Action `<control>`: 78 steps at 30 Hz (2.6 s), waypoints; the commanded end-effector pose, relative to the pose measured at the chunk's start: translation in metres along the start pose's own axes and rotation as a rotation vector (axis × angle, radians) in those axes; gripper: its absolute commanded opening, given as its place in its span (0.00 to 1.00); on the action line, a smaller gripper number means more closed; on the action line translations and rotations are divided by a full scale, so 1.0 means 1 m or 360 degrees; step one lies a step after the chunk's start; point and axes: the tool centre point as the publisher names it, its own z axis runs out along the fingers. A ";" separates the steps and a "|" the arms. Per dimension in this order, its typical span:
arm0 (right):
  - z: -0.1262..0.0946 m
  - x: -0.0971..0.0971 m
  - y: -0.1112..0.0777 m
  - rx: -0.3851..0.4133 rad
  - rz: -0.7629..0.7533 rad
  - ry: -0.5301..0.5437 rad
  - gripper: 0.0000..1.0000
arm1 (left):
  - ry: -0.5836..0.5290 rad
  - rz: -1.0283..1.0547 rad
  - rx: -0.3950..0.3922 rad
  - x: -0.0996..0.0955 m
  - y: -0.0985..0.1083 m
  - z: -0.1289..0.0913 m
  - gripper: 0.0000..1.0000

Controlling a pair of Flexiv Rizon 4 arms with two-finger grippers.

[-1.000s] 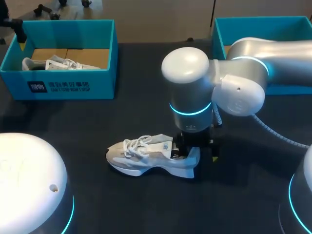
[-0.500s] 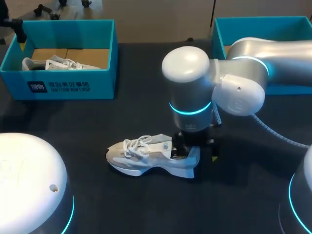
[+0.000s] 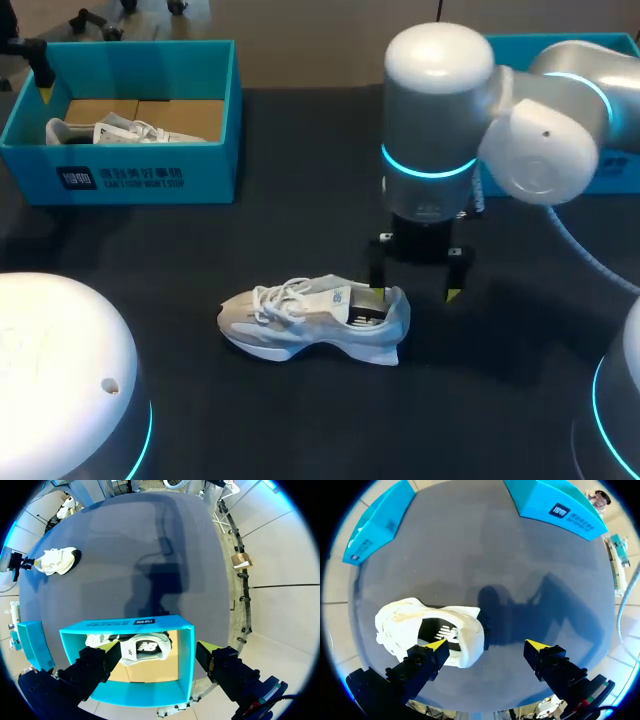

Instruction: Take the shoe out of the shoebox, open the shoe tongue, remove and reinsert the insole, then place the shoe into the shoebox

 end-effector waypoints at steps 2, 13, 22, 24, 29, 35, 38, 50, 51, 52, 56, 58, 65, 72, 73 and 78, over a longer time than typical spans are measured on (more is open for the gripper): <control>-0.008 -0.019 -0.003 -0.0051 -0.0164 0.0248 1.00 | 0.0005 0.0000 -0.0004 0.000 -0.002 -0.001 1.00; -0.037 -0.029 -0.001 -0.0084 -0.0668 0.0543 1.00 | 0.0005 0.0000 -0.0004 0.000 -0.002 -0.001 1.00; -0.045 -0.035 -0.006 -0.0159 -0.1241 0.0893 1.00 | 0.0005 0.0000 -0.0004 0.000 -0.002 -0.001 1.00; -0.044 -0.036 -0.005 -0.0109 -0.1197 0.0922 1.00 | 0.0005 0.0000 -0.0004 0.000 -0.002 -0.001 1.00; -0.044 -0.036 -0.005 -0.0109 -0.1197 0.0922 1.00 | 0.0005 0.0000 -0.0004 0.000 -0.002 -0.001 1.00; -0.044 -0.036 -0.005 -0.0109 -0.1197 0.0922 1.00 | 0.0005 0.0000 -0.0004 0.000 -0.002 -0.001 1.00; -0.046 -0.042 -0.005 -0.0300 -0.1329 0.0934 1.00 | 0.0005 0.0000 -0.0004 0.000 -0.002 -0.001 1.00; -0.031 -0.069 0.007 -0.0776 -0.1541 0.0901 1.00 | 0.0005 0.0000 -0.0004 0.000 -0.002 -0.001 1.00; -0.025 -0.071 0.009 -0.0823 -0.1481 0.0816 1.00 | 0.0005 0.0000 -0.0004 0.000 -0.002 -0.001 1.00; -0.025 -0.071 0.009 -0.0823 -0.1481 0.0816 1.00 | 0.0005 0.0000 -0.0004 0.000 -0.002 -0.001 1.00; -0.025 -0.071 0.009 -0.0823 -0.1481 0.0816 1.00 | 0.0005 0.0000 -0.0004 0.000 -0.002 -0.001 1.00; -0.025 -0.071 0.009 -0.0823 -0.1481 0.0816 1.00 | 0.0005 0.0000 -0.0004 0.000 -0.002 -0.001 1.00; -0.025 -0.071 0.009 -0.0823 -0.1481 0.0816 1.00 | 0.0005 0.0000 -0.0004 0.000 -0.002 -0.001 1.00; 0.011 -0.082 0.013 -0.1044 -0.1635 0.0838 1.00 | 0.0005 0.0000 -0.0004 0.000 -0.002 -0.001 1.00; 0.016 -0.084 0.014 -0.1056 -0.1640 0.0829 1.00 | 0.0005 0.0000 -0.0004 0.000 -0.002 -0.001 1.00; 0.030 -0.090 0.013 -0.1202 -0.1758 0.0881 1.00 | 0.0005 0.0000 -0.0004 0.000 -0.002 -0.001 1.00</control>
